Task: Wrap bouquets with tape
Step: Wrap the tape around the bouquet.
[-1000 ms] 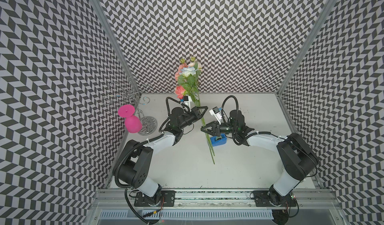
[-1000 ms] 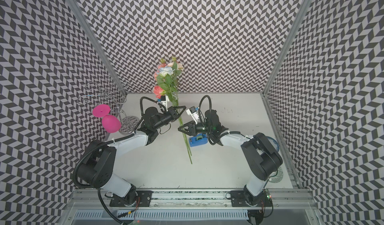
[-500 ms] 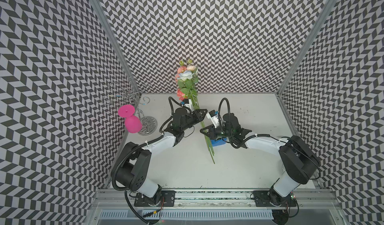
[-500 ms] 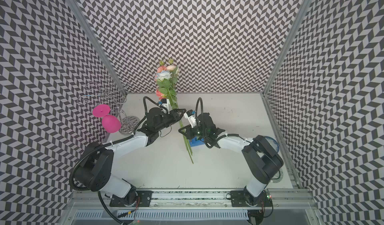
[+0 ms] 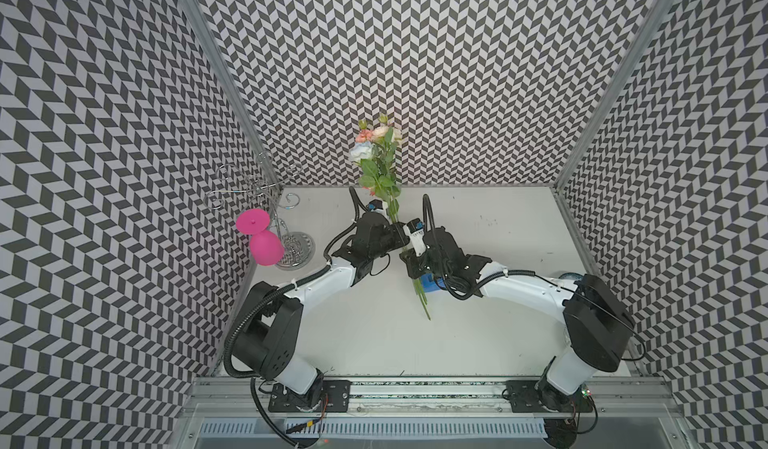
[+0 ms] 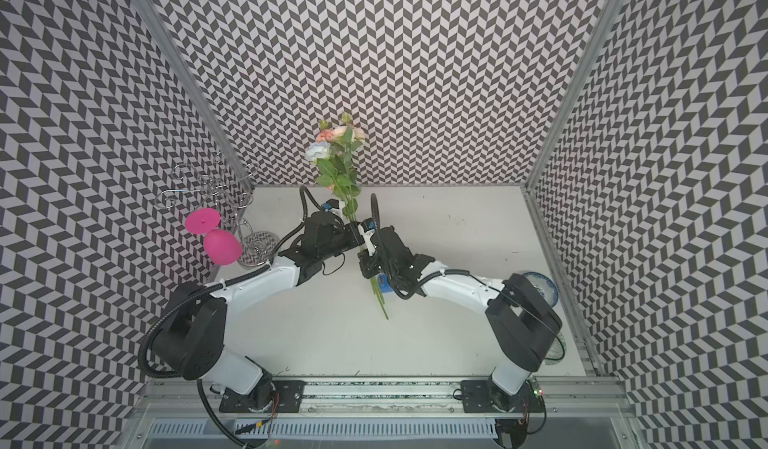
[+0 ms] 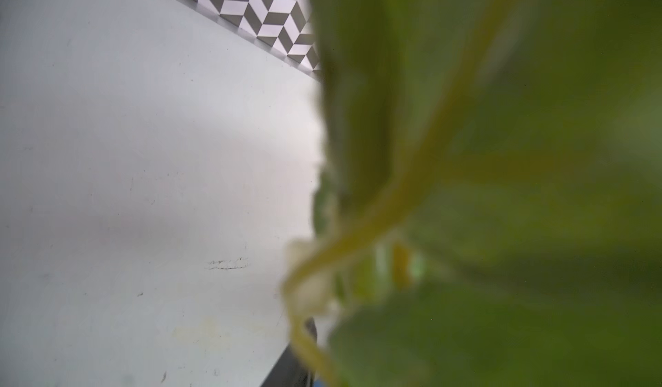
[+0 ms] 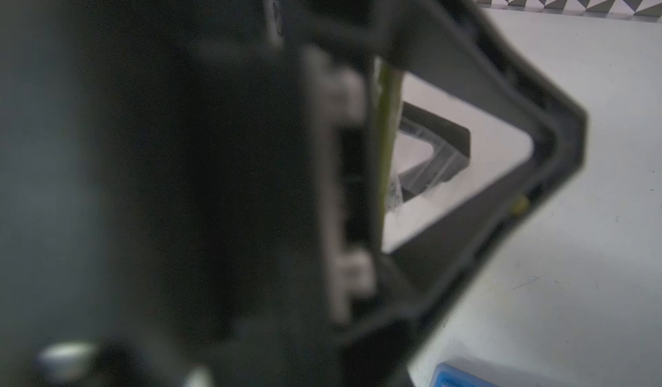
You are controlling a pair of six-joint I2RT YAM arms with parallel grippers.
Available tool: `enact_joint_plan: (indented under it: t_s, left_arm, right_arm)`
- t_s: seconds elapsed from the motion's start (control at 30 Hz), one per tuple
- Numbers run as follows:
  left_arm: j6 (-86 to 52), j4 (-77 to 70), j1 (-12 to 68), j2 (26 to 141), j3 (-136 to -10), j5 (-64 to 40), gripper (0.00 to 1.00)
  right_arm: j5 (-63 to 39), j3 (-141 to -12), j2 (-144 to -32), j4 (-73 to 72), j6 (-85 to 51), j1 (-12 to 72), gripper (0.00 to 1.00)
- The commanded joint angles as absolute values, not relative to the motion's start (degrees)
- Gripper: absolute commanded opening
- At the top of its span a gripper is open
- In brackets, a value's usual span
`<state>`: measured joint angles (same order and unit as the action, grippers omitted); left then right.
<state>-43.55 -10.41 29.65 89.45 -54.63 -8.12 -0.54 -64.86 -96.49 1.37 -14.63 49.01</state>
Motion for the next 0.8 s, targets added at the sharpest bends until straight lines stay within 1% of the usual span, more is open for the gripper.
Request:
enact_joint_plan:
  t_s: [0.0,0.07,0.13,0.17,0.23,0.27,0.3,0.33,0.43,0.53,0.6,0.77]
  left_arm:
    - [-41.07,-7.09,29.99,90.43,-56.33,-5.78,0.26]
    - [-40.78,-6.64,29.97,90.67,-56.86,-5.58,0.12]
    - [-41.0,-6.87,29.97,90.61,-56.63,-5.62,0.01]
    - [-41.04,-7.23,29.97,90.45,-56.39,-5.66,0.0]
    - [-41.07,-8.01,29.92,89.95,-55.91,-6.06,0.0]
    - [-40.9,-8.46,29.8,89.63,-55.67,-6.28,0.0]
    - [-40.71,-9.06,29.71,89.18,-55.4,-6.48,0.0]
    - [-40.52,-9.87,29.55,88.61,-54.95,-6.89,0.0]
    - [-41.5,-16.02,28.28,86.63,-51.98,-10.72,0.0]
    - [-41.84,-22.6,26.88,85.84,-50.01,-16.13,0.0]
    - [-42.44,-26.12,26.38,85.26,-48.66,-18.17,0.0]
    - [-47.89,-35.72,25.19,83.87,-44.95,-22.26,0.0]
  right_arm:
    - [4.64,-67.96,-98.2,-0.11,-10.35,51.8,0.0]
    - [4.98,-68.19,-98.86,0.09,-10.36,52.33,0.0]
    - [4.38,-67.79,-99.26,-0.24,-11.0,52.27,0.01]
    - [3.97,-67.7,-99.31,-0.65,-11.18,52.29,0.05]
    - [3.18,-67.31,-99.38,-0.92,-12.51,52.06,0.16]
    - [1.74,-66.93,-99.06,-1.5,-12.69,51.59,0.2]
    - [-0.81,-65.95,-98.41,-2.78,-13.19,50.76,0.27]
    - [-3.98,-64.72,-97.53,-4.33,-13.77,49.63,0.34]
    - [-17.11,-59.75,-94.34,-11.98,-16.15,45.23,0.46]
    - [-30.9,-54.48,-92.72,-22.07,-20.6,40.71,0.53]
    - [-38.11,-53.14,-93.99,-26.37,-23.36,38.6,0.54]
    - [-43.78,-53.84,-97.83,-28.95,-26.45,37.7,0.55]
